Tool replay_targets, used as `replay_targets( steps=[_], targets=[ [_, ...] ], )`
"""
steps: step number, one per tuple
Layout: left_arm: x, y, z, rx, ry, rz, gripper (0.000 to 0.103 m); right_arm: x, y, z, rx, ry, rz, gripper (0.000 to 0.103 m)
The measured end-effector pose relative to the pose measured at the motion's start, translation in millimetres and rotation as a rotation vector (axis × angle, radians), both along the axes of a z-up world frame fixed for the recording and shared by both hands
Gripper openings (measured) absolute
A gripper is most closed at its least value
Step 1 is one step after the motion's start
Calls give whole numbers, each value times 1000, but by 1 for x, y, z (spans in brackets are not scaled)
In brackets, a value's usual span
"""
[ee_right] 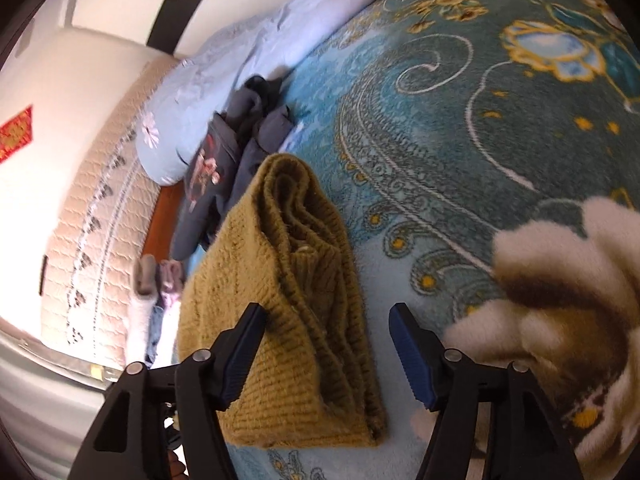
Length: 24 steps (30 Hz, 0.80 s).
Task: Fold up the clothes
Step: 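Grasp the end of the folded sweater strip with both grippers, then lift the folded sweater with both grippers and carry it toward the clothes stack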
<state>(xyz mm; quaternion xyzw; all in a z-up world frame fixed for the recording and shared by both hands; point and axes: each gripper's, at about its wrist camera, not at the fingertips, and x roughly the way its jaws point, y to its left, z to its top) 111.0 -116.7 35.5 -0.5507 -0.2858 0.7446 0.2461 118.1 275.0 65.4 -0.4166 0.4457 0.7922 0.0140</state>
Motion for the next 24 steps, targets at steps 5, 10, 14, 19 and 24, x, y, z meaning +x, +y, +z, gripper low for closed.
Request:
replay_targets(
  steps=[5, 10, 14, 19, 24],
  targets=[
    [-10, 13, -3, -24, 11, -37, 52, -28, -9, -5, -2, -22, 43, 75],
    [-19, 21, -17, 21, -33, -48, 55, -29, -24, -5, 25, 27, 128, 80],
    [-24, 30, -16, 6, -24, -59, 56, -24, -23, -9, -26, 79, 146, 80],
    [-20, 33, -13, -17, 0, -52, 56, -21, -16, -15, -66, 108, 89, 75],
    [-14, 38, -10, -57, 43, -57, 54, -17, -18, -15, -43, 101, 76, 56]
  ],
)
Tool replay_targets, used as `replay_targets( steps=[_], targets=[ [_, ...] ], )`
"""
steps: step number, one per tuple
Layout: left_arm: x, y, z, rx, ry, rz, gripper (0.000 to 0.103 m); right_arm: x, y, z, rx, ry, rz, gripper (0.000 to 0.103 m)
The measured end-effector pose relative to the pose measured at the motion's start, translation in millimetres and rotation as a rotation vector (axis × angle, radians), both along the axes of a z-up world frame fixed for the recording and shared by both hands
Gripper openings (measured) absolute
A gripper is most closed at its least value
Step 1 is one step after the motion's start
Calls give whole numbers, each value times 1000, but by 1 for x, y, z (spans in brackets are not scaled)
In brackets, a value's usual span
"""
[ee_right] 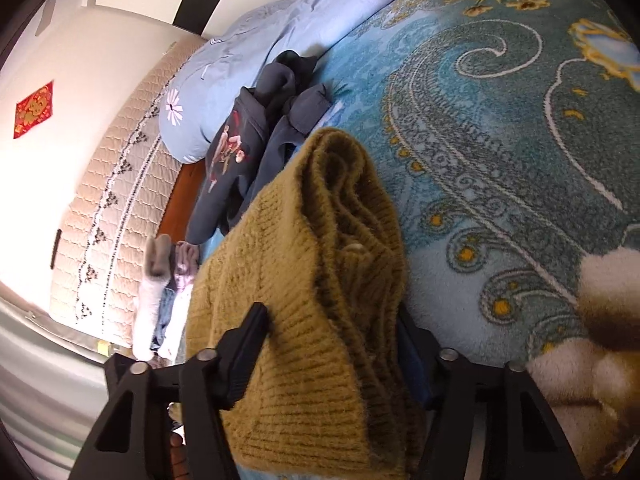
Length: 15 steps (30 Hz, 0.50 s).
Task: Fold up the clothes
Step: 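Lift the folded sweater with both grippers and carry it toward the clothes stack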
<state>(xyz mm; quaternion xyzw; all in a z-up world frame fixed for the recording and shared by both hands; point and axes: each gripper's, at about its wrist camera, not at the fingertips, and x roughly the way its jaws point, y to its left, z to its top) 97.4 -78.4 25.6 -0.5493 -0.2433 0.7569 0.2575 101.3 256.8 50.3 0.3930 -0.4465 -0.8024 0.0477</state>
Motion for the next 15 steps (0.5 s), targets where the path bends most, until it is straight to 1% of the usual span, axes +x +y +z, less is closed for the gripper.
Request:
replay_targets(
  steps=[1, 3, 4, 6, 10, 15],
  targets=[
    [2, 1, 0, 5, 4, 2, 51, 1, 0, 0, -1, -1, -4, 53],
    [6, 1, 2, 9, 18, 4, 44, 5, 2, -1, -40, 10, -15, 46],
    [9, 1, 4, 4, 34, 1, 40, 8, 3, -1, -57, 16, -21, 45],
    [14, 0, 9, -6, 66, -5, 37, 12, -2, 6, -54, 36, -18, 42],
    [19, -7, 14, -2, 86, -11, 35, 18, -18, 26, -12, 82, 15, 41],
    [29, -24, 34, 20, 155, -14, 35, 26, -38, 44, -4, 122, 48, 41]
  ],
)
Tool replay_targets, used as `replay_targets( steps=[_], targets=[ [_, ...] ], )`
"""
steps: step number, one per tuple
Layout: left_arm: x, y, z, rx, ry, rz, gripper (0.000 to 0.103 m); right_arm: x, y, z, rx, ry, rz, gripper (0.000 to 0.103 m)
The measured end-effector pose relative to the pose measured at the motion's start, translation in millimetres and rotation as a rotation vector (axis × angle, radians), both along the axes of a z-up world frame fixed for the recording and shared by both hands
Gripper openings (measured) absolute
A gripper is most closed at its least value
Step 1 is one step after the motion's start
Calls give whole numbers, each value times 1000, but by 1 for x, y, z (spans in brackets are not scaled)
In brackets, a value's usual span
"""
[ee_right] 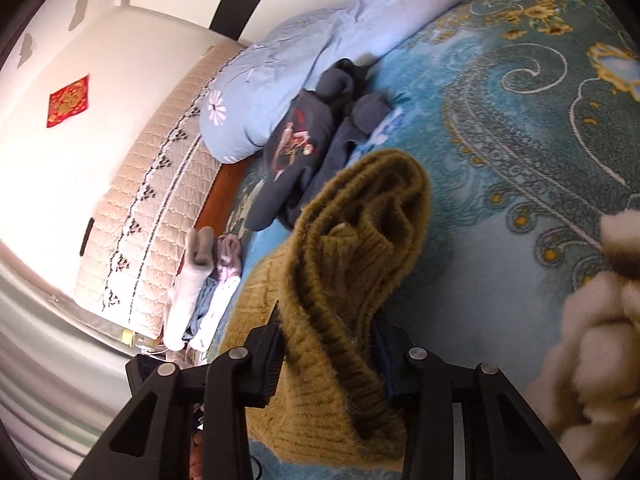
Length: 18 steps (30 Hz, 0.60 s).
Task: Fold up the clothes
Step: 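Lift the folded sweater with both grippers and carry it toward the clothes stack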
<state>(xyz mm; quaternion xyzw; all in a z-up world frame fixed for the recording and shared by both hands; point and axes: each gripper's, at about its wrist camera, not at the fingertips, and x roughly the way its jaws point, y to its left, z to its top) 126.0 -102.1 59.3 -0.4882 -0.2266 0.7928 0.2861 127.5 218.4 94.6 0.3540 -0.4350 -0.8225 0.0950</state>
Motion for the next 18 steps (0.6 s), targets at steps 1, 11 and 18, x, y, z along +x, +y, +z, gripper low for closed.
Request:
replay_targets(
  steps=[1, 11, 18],
  targets=[
    [2, -6, 4, 3, 16, -1, 35, -2, -5, 4, 4, 4, 6, 41],
    [14, -66, 35, 67, 126, 49, 35, -39, -72, 51, 86, 46, 113, 41],
    [8, -140, 64, 112, 208, 135, 35, -83, -137, 85, 134, 89, 223, 41]
  ],
)
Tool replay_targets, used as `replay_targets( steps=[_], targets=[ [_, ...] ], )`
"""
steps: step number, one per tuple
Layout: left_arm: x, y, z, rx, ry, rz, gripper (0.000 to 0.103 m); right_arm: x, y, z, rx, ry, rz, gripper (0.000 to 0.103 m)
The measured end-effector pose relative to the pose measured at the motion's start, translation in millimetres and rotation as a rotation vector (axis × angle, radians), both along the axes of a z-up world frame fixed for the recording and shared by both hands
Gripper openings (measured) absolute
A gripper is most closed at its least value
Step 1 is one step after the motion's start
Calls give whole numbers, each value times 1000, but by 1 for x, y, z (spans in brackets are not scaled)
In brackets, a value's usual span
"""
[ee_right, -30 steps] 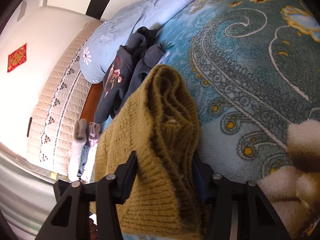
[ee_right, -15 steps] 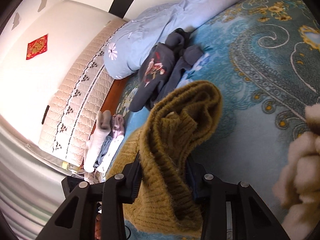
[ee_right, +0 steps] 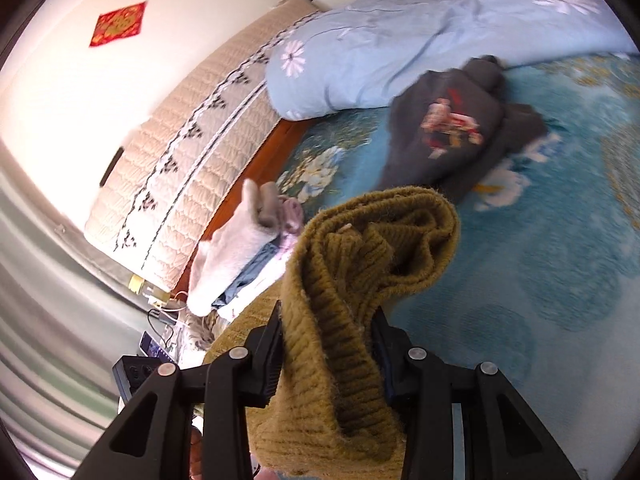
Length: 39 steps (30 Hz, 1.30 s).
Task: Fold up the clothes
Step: 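Lift the folded sweater with both grippers and carry it toward the clothes stack, then lower the folded sweater onto the white fluffy garment stack with both grippers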
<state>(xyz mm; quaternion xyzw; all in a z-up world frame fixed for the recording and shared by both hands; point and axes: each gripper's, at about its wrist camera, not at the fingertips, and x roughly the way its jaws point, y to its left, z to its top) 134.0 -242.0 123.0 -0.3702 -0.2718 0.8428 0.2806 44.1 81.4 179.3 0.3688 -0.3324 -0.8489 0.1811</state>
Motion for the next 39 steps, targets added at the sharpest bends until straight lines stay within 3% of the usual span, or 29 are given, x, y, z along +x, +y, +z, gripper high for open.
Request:
replay_targets(
  steps=[12, 15, 20, 25, 28, 31, 34, 37, 39],
  targets=[
    [-54, -112, 87, -50, 198, 142, 35, -104, -131, 108, 101, 182, 178, 41],
    [-73, -148, 100, -63, 228, 201, 35, -138, -170, 124, 119, 193, 218, 41],
    [-108, -202, 113, -151, 246, 312, 35, -200, -234, 132, 111, 184, 268, 41],
    [-133, -243, 105, -181, 265, 394, 35, -252, -287, 123, 125, 238, 346, 41],
    [-152, -257, 82, -170, 219, 409, 35, -280, -299, 98, 121, 203, 346, 41],
    [-166, -257, 44, -161, 132, 378, 35, -299, -297, 58, 130, 137, 335, 41],
    [-169, -252, 23, -174, 119, 358, 36, -314, -282, 17, 135, 54, 289, 41],
    [-166, -251, 27, -125, 132, 346, 35, -324, -267, -9, 70, 7, 266, 41],
    [-164, -247, 37, -121, 152, 337, 35, -326, -263, -7, 58, 15, 268, 41]
  ],
)
